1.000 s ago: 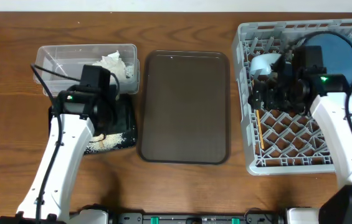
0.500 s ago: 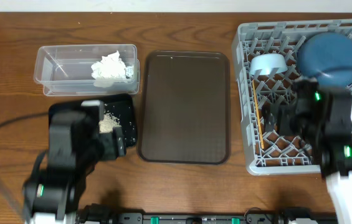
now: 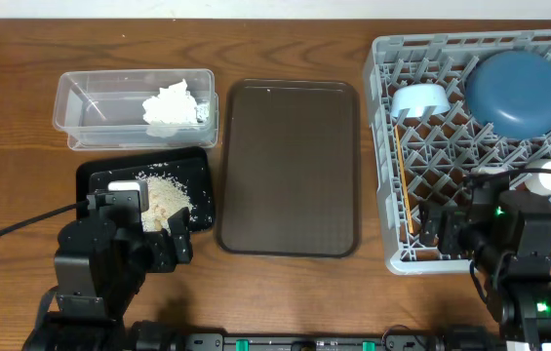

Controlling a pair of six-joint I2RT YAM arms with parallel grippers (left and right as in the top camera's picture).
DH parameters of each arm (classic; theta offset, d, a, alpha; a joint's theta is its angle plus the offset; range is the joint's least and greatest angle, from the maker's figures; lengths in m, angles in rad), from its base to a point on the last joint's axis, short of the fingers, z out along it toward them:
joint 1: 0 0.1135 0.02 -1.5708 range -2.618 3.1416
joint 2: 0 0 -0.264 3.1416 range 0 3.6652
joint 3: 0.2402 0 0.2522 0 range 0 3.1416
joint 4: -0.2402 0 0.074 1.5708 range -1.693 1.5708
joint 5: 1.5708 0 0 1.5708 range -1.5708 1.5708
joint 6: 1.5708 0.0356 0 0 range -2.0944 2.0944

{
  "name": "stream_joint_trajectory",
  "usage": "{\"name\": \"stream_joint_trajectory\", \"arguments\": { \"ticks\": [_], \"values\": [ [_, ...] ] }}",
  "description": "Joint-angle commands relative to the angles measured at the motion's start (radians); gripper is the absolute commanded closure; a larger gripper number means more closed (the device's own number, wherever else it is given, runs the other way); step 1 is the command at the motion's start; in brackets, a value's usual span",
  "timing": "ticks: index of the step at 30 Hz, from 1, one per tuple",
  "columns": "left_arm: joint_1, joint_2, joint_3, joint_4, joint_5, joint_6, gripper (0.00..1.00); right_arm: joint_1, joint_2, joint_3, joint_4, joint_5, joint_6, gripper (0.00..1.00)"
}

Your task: Sort waste into correct bins and load items into the dishwasher rack

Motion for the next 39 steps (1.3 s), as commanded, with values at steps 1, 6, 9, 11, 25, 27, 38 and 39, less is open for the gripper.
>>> {"name": "stream_joint_trajectory", "arguments": {
  "ticks": [1,6,9,11,25,27,38,39],
  "values": [
    [0.003,-0.003,-0.01,-0.003,-0.015,0.006,0.07,-0.006,-0.003,-0.005,-0.02,0.013,-0.013,0.01],
    [0.003,-0.003,-0.01,-0.003,-0.015,0.006,0.06,-0.006,-0.003,-0.005,-0.04,0.013,-0.013,0.01],
    [0.003,-0.003,-0.01,-0.003,-0.015,0.006,0.06,-0.006,-0.003,-0.005,-0.04,0.013,-0.013,0.01],
    [0.003,-0.003,-0.01,-0.003,-0.015,0.006,0.06,-0.006,-0.003,-0.005,-0.039,0.013,-0.013,0.01],
    [0.003,-0.003,-0.01,-0.003,-0.015,0.006,0.06,0.006,-0.177,-0.085,0.065,0.036,-0.016,0.01],
    [0.003,-0.003,-0.01,-0.003,-0.015,0.006,0.06,0.006,-0.249,-0.143,0.121,0.036,-0.016,0.01],
    [0.003,-0.003,-0.01,-0.003,-0.015,0.006,0.06,0.021,-0.603,-0.535,0.537,0.035,-0.016,0.01],
    [0.003,-0.003,-0.01,-0.003,-0.015,0.006,0.06,0.021,-0.623,-0.562,0.578,0.036,-0.016,0.01]
  ]
}}
